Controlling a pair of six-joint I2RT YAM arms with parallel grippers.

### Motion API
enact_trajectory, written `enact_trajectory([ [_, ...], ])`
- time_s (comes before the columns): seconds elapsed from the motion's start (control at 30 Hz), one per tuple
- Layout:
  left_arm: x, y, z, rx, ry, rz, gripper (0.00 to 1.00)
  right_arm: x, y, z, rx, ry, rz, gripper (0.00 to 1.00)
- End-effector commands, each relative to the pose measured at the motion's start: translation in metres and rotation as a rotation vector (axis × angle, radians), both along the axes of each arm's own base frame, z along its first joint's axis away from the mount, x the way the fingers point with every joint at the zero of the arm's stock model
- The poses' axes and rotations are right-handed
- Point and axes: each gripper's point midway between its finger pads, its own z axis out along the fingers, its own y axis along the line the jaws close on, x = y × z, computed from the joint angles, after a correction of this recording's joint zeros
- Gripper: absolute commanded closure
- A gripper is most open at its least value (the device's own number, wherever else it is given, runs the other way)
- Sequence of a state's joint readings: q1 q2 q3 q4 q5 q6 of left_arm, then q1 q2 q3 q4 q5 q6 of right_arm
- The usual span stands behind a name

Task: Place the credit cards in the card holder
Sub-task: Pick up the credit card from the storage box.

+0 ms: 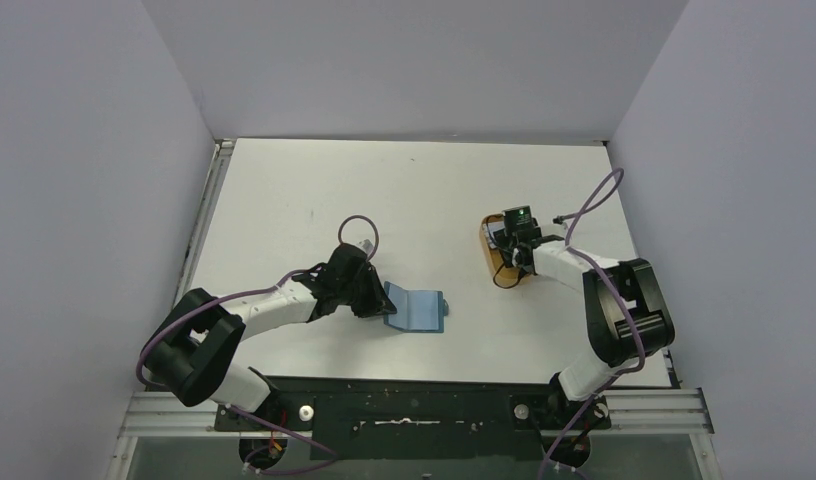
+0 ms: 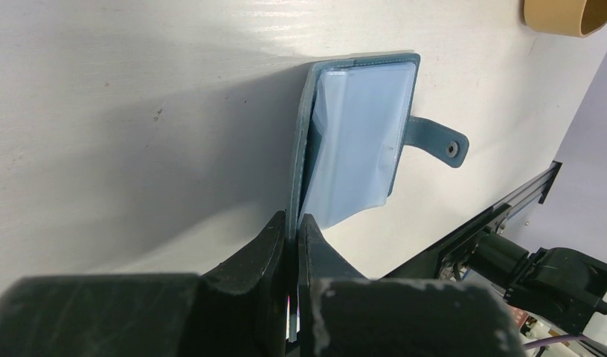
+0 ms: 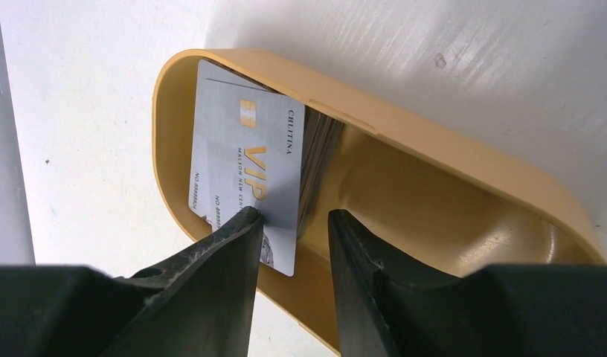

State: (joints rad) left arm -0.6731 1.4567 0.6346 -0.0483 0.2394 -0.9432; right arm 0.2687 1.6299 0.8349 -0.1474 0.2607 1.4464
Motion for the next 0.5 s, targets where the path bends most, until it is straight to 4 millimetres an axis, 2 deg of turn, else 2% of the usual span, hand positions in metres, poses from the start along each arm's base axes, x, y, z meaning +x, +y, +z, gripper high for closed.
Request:
enact_trajectory([
  [0.0,0.009,-0.007,0.014,-0.044,-0.036,0.005,1.00,-0.008,-0.008,-0.001,-0.034,0.011,0.006,0.64],
  [0.17,0.013,-0.012,0.018,-0.065,-0.059,0.003,1.00,-0.006,-0.006,0.002,-0.032,0.002,0.019,0.71],
  [0.47,0.013,-0.011,0.018,-0.063,-0.060,0.006,1.00,-0.007,-0.004,0.017,-0.043,-0.023,0.052,0.92],
])
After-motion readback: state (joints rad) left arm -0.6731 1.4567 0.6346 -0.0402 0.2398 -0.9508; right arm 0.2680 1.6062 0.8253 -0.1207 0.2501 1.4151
